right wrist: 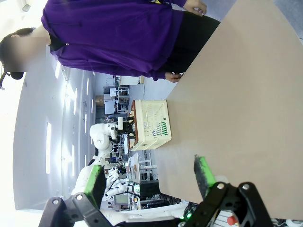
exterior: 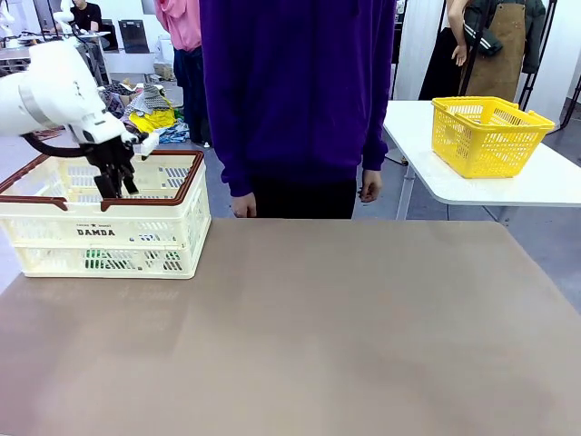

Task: Place the drinks into the Shopping basket.
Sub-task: Pick up one drink and place it into the Shopping basket.

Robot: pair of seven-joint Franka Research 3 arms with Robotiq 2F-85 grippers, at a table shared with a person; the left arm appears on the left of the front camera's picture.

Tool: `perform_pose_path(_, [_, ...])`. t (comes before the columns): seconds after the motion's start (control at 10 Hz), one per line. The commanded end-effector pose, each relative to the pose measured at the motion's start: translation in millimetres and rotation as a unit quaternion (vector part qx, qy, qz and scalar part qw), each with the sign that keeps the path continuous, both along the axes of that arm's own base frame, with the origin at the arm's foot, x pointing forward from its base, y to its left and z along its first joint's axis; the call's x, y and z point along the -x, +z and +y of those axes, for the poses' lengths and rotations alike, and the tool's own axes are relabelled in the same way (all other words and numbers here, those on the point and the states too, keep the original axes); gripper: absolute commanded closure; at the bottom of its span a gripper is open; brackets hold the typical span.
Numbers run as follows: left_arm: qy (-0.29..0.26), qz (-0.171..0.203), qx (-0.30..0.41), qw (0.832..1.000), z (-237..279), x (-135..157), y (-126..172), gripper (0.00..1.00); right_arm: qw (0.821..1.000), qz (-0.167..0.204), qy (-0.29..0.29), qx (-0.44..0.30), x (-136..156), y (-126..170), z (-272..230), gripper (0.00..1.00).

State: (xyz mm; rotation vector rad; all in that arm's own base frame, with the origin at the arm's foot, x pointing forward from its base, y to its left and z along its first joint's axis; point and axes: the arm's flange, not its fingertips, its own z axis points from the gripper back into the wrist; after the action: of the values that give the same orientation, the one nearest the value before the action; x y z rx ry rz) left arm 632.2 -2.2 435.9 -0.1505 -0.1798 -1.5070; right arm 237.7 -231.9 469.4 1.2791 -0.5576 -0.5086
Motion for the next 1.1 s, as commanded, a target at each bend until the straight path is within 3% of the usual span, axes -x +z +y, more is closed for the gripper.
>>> perform_pose_path(0.0, [0.01,-0.01,-0.023,1.0,16.9,26.2,52.4,0.0,1.0,-0.013,-0.002,-0.005,-1.8,2.6,-0.9,0.0])
perform_pose_path(0.1, [-0.024,0.002,-0.018,1.0,24.1,41.7,86.7,0.0,1.0,-0.013,-0.002,-0.005,-1.8,2.6,-0.9,0.0])
perform_pose_path(0.2, [-0.019,0.012,0.016,1.0,30.1,55.8,112.6,0.0,1.0,-0.013,-0.002,-0.005,-1.8,2.6,-0.9,0.0])
perform_pose_path(0.3, [0.012,0.023,0.068,0.997,35.0,66.1,133.1,0.0,1.0,-0.013,-0.002,-0.005,-1.8,2.6,-0.9,0.0])
perform_pose_path(0.4, [0.031,0.066,0.07,0.995,42.9,78.8,142.8,0.0,1.0,-0.013,-0.002,-0.005,-1.8,2.6,-0.9,0.0])
perform_pose_path(0.5, [0.058,0.086,0.041,0.994,52.4,97.8,143.7,0.0,1.0,-0.013,-0.002,-0.005,-1.8,2.6,-0.9,0.0])
perform_pose_path(0.6, [0.034,0.093,0.04,0.994,55.3,121.2,138.7,0.0,1.0,-0.013,-0.002,-0.005,-1.8,2.6,-0.9,0.0])
perform_pose_path(0.7, [0.012,0.066,0.048,0.997,56.5,140.2,129.6,0.0,1.0,-0.013,-0.002,-0.005,-1.8,2.6,-0.9,0.0])
perform_pose_path(0.8, [-0.052,0.018,0.058,0.997,57.3,151.9,117.2,0.0,1.0,-0.013,-0.002,-0.005,-1.8,2.6,-0.9,0.0])
perform_pose_path(0.9, [0.03,0.088,0.049,0.994,60.4,119.9,143.1,0.0,1.0,-0.013,-0.002,-0.005,-1.8,2.6,-0.9,0.0])
perform_pose_path(1.0, [0.03,0.088,0.049,0.994,60.4,119.9,143.1,0.0,1.0,-0.013,-0.002,-0.005,-1.8,2.6,-0.9,0.0])
